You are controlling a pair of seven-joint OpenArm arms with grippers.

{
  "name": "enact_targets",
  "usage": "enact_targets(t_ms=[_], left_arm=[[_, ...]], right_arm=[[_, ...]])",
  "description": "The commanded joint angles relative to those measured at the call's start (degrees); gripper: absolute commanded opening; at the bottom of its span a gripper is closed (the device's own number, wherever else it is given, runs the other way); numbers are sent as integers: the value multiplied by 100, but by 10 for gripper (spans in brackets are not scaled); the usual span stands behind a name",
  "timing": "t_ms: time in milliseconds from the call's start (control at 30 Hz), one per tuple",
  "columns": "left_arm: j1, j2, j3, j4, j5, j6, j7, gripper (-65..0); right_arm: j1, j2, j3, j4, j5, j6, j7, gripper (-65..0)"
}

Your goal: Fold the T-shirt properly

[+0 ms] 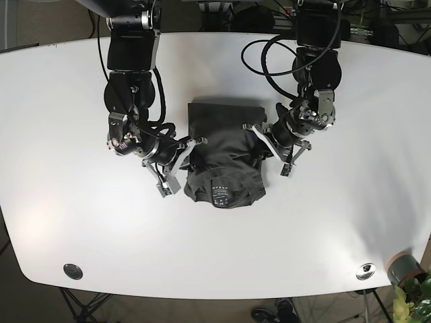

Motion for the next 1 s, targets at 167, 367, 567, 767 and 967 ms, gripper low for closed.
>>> enact_targets(t_ms=[167,367,567,767,967], left_arm=[[-3,-51,-41,631,-88,-21,-132,-650],[182,-60,-120,886,-88,-21,-132,-650],[287,-60,-472,851,-88,-21,-132,-650],[235,-68,-480,851,-52,-4,-123,-597],[120,-200,-806,921,-79,5,-18,-326]], right_arm=[[144,69,38,101,172,27,141,-601],[144,192,178,101,181,27,141,-601],[153,183,319,101,181,63,141,-595],[118,166,319,339,181,27,115,-438],[-216,139,302,1359,181,27,89,-243]])
